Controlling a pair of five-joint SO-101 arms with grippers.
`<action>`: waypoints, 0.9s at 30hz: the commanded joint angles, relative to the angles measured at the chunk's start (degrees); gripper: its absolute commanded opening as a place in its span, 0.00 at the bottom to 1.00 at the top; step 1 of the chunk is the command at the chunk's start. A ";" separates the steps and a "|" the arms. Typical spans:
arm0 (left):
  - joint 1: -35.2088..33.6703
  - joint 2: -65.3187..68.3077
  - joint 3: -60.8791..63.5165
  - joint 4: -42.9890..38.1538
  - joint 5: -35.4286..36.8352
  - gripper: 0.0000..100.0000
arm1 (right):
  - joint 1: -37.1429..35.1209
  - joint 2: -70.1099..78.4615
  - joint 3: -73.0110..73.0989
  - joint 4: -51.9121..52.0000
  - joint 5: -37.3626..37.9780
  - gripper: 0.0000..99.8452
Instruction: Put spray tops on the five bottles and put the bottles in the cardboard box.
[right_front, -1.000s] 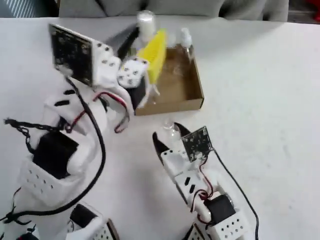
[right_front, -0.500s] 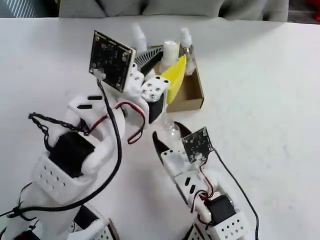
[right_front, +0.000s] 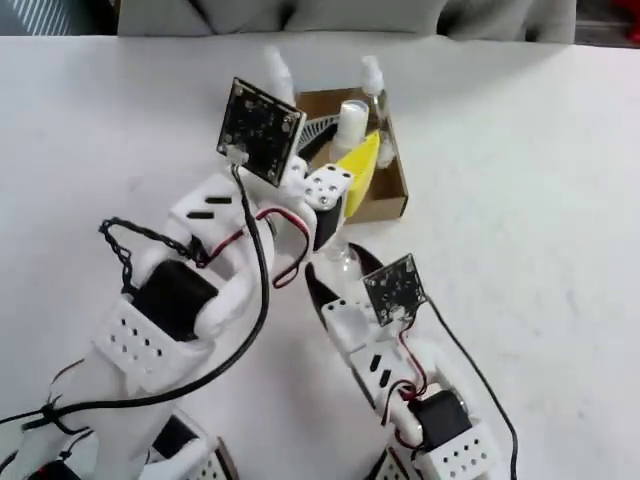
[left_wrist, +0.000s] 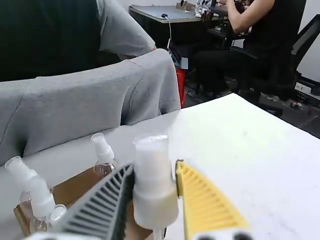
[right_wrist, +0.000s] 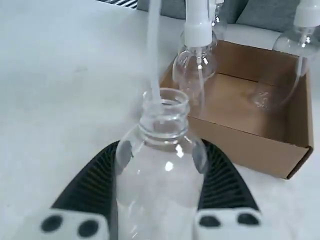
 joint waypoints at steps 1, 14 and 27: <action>0.22 -0.13 0.70 -1.58 0.00 0.02 | -0.22 -0.66 -0.70 -0.04 0.62 0.02; 0.66 -9.63 15.91 -4.04 0.00 0.02 | -0.04 -0.66 -0.70 -0.04 0.62 0.02; 1.45 -16.66 30.77 -15.03 -0.35 0.02 | 0.04 -0.66 -0.70 -0.04 0.62 0.02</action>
